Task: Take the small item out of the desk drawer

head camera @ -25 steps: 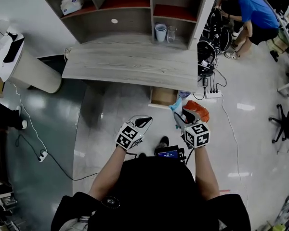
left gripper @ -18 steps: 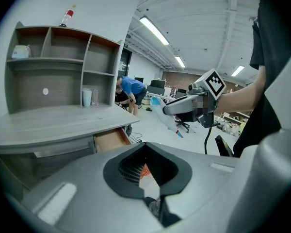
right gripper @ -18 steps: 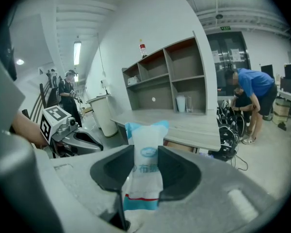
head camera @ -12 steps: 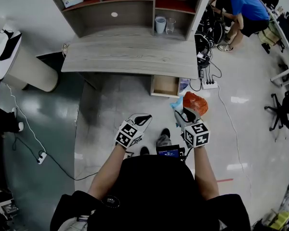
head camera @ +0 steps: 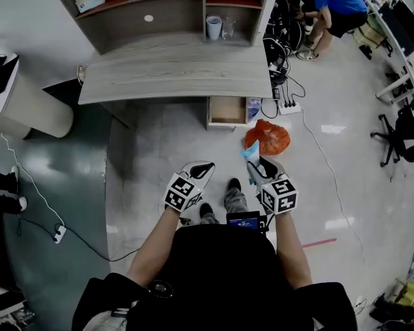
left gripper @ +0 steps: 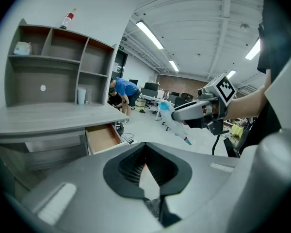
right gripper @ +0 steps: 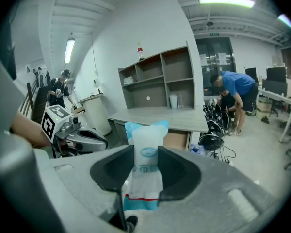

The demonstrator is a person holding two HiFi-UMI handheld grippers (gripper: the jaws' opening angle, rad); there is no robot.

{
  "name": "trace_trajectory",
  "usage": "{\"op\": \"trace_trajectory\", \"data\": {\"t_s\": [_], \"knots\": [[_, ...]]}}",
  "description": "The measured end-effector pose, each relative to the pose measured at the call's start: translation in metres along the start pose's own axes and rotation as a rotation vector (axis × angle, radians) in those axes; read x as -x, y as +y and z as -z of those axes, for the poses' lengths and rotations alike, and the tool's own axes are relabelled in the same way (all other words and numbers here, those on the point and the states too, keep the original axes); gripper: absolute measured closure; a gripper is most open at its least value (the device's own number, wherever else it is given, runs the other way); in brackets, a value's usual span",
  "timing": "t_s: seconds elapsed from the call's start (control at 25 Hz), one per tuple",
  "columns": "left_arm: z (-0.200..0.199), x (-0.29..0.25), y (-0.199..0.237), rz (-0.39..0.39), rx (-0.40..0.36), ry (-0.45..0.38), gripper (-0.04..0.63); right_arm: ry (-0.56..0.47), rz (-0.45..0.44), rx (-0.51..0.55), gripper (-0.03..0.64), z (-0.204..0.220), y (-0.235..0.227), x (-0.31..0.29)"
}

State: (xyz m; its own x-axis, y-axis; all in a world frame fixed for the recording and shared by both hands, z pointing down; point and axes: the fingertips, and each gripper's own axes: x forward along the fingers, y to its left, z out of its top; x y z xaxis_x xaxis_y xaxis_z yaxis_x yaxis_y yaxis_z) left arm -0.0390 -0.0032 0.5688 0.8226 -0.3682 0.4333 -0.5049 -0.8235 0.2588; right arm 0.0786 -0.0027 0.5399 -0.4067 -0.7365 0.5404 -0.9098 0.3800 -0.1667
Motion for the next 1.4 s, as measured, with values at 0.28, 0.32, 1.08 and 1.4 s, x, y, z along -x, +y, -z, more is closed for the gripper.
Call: {"op": "trace_trajectory", "data": {"t_s": [0.28,0.32,1.08,1.4], "knots": [[-0.01,-0.009,-0.016,-0.002,0.002,-0.022,0.595,-0.001,-0.015,0.006,0.468,0.004,-0.003,0.012],[-0.012,-0.01,-0.016,-0.007,0.004,-0.026,0.595,-0.003,-0.023,0.009,0.468,0.002,-0.004,0.012],[-0.027,-0.029,-0.049,-0.076,-0.038,-0.006,0.595,-0.044,-0.129,0.044,0.468,-0.004,-0.024,0.027],[-0.03,-0.026,-0.056,-0.085,-0.043,-0.006,0.595,-0.039,-0.138,0.056,0.468,-0.003,-0.023,0.033]]}}
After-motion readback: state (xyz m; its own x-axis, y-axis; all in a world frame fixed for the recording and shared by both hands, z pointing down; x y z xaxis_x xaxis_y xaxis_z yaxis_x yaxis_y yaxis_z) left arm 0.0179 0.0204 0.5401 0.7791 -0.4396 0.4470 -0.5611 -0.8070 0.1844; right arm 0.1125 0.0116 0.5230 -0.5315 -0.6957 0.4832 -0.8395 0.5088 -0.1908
